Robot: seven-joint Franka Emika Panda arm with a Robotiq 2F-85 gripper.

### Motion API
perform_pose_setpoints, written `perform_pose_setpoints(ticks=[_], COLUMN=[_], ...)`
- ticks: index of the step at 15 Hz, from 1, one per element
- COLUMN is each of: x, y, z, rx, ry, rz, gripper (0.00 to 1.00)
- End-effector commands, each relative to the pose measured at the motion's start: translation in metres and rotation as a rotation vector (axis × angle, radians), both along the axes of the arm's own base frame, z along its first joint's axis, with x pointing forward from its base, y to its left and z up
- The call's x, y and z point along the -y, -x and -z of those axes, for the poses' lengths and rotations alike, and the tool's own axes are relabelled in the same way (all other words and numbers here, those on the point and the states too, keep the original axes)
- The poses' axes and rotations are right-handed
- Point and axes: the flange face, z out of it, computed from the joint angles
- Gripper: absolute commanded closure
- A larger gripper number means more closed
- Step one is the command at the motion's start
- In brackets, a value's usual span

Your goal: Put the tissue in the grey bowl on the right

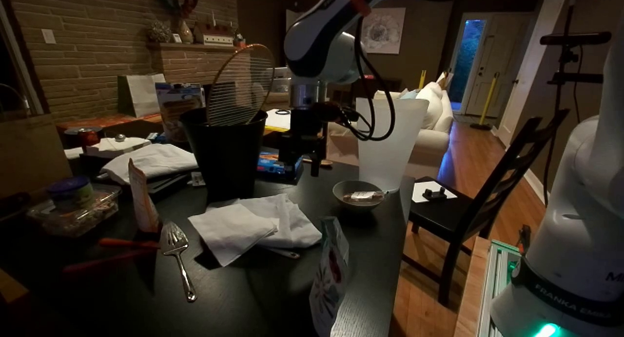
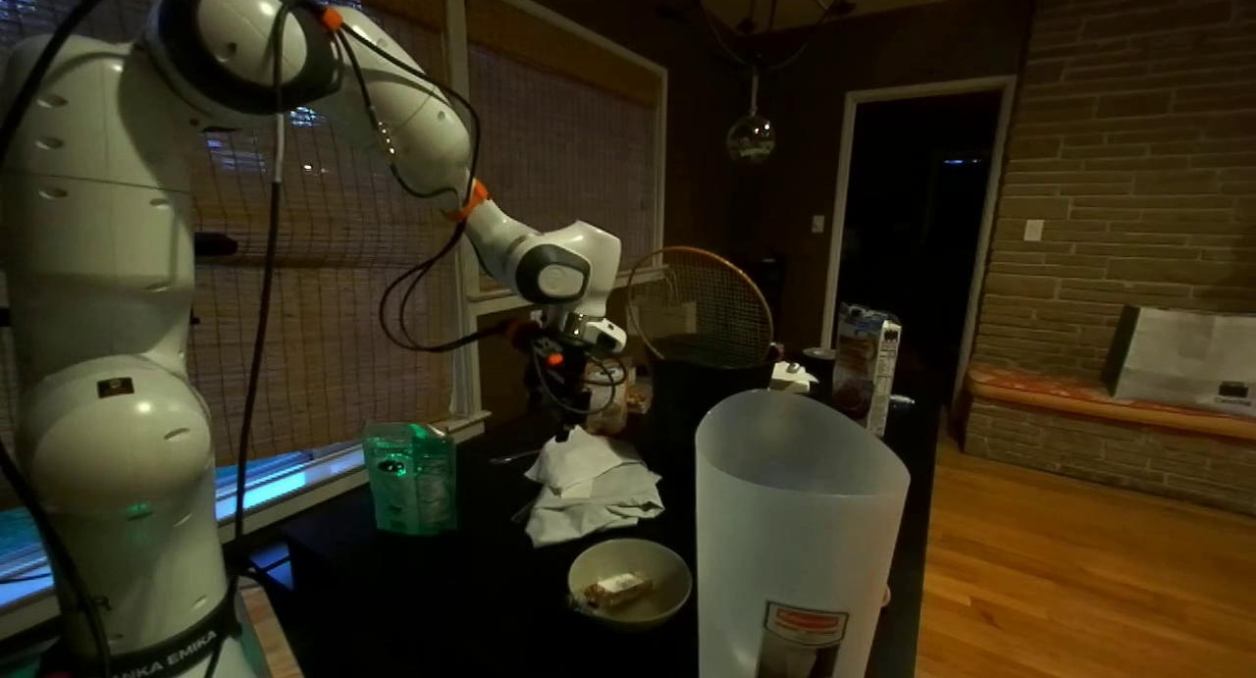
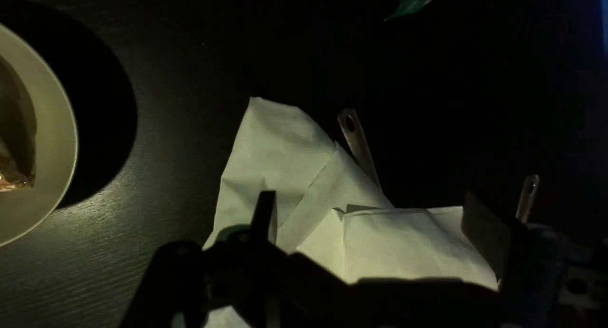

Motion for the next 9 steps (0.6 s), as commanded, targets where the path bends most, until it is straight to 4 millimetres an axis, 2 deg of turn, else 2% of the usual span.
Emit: perform_pose_setpoints(ticks=[1,2,3,6,9], x=[0.0,0.001,0.002,0.011,0.015], y=[-0.001,0.0,-0.001,-0.006,-0.009], z=[0.001,-0.01,-0.006,0.026,0.045], rx=[-0.004,0.097,0.13,0.212,0.243], ry=[0.0,-0.031,-0.052,-0.12,-0.24], rz=[0.0,0.064,0.112,0.247,0.369], gripper=[0.0,0.0,0.0,0.0,0.0])
